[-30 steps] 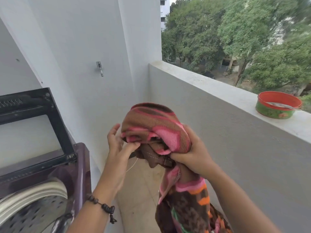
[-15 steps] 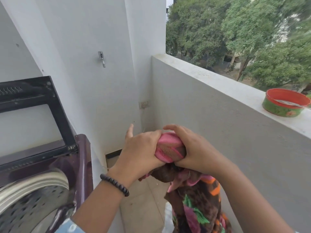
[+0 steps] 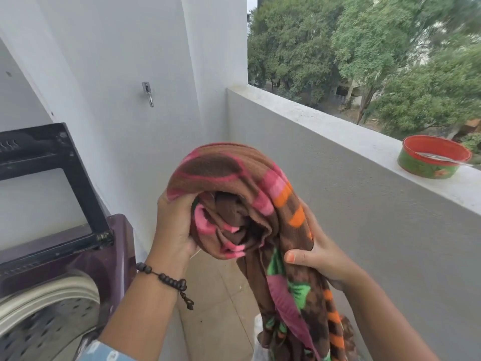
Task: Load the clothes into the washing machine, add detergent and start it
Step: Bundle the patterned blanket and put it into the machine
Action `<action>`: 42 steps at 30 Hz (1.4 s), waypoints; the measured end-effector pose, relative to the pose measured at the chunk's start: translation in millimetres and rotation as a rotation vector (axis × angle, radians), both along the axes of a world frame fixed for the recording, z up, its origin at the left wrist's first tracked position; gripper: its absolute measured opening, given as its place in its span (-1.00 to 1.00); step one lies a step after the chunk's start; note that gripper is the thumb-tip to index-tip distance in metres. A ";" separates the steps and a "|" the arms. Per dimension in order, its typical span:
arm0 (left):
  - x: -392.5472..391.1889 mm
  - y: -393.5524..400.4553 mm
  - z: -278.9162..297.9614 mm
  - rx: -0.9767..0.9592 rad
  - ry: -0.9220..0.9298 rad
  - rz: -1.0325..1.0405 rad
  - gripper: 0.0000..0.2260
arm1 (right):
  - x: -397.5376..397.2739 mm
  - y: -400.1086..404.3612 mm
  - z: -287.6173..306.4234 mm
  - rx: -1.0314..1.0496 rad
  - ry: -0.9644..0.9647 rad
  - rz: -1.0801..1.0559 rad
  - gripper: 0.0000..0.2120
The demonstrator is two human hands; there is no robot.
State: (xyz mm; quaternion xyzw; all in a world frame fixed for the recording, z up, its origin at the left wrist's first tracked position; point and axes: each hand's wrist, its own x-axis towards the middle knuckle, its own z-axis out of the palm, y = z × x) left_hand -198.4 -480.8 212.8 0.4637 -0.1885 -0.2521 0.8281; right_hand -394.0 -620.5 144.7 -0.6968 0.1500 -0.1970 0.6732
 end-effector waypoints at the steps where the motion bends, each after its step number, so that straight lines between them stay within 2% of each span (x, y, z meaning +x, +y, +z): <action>1: 3.4 -2.0 -1.4 -0.066 0.067 -0.045 -0.75 | 1.0 1.7 -3.5 0.049 -0.030 -0.005 0.21; 3: 6.3 -7.0 -3.5 -0.143 0.193 -0.123 -0.33 | 6.1 7.8 -6.8 0.116 -0.077 -0.004 0.16; 5: 0.1 -12.6 -9.3 -0.162 0.257 -0.173 -0.20 | 13.8 17.0 -6.6 0.231 -0.116 -0.023 0.12; 8: -24.1 -18.2 -16.4 -0.153 0.326 -0.181 -0.23 | 27.0 28.4 -5.6 0.448 -0.202 -0.083 0.05; 10: -38.4 -18.6 -22.3 -0.129 0.322 -0.113 -0.36 | 32.3 31.4 -3.0 0.546 -0.258 -0.154 0.05; 12: -45.4 -16.4 -26.8 -0.025 0.244 -0.054 -0.57 | 32.9 30.4 2.7 0.554 -0.273 -0.228 -0.01; 14: -42.4 -10.5 -33.1 0.054 0.157 -0.113 -0.64 | 31.1 26.1 6.4 0.486 -0.263 -0.294 -0.24; 16: -34.0 -1.9 -36.6 0.131 0.055 -0.178 -0.45 | 29.7 22.9 11.8 0.404 -0.259 -0.332 -0.36; 19: -14.8 14.0 -35.3 0.243 -0.073 -0.182 0.00 | 24.9 12.7 17.9 0.226 -0.248 -0.347 -0.40; 20: -9.8 19.6 -30.5 0.257 -0.142 -0.187 0.11 | 23.4 8.6 20.0 0.129 -0.214 -0.344 -0.37; 22: -4.3 29.0 -15.1 0.336 -0.382 -0.184 0.21 | 20.6 0.5 24.5 -0.104 -0.143 -0.306 -0.32; 24: -5.0 32.6 1.4 0.486 -0.754 -0.169 0.23 | 20.9 -3.8 30.4 -0.341 -0.077 -0.247 -0.30; 27: -17.4 25.3 16.8 0.814 -1.272 -0.212 0.28 | 26.3 -0.3 39.3 -0.663 0.010 -0.132 -0.27; 30: -32.2 9.5 16.9 1.030 -1.554 -0.241 0.25 | 27.5 7.1 49.2 -0.823 0.076 -0.081 -0.25; 32: -32.0 3.1 12.2 1.017 -1.567 -0.194 0.12 | 23.1 8.8 53.2 -0.855 0.099 -0.079 -0.25; 36: -25.9 -0.9 4.7 0.718 -1.378 -0.163 -0.27 | 8.2 2.6 53.8 -0.762 0.109 -0.008 -0.09; 39: -25.4 -3.1 0.5 0.525 -1.205 -0.107 -0.40 | -5.9 -6.2 50.5 -0.656 0.130 0.029 0.06; 42: -26.8 -6.5 4.5 0.319 -0.954 0.003 -0.48 | -22.0 -17.2 41.2 -0.413 0.074 -0.011 0.15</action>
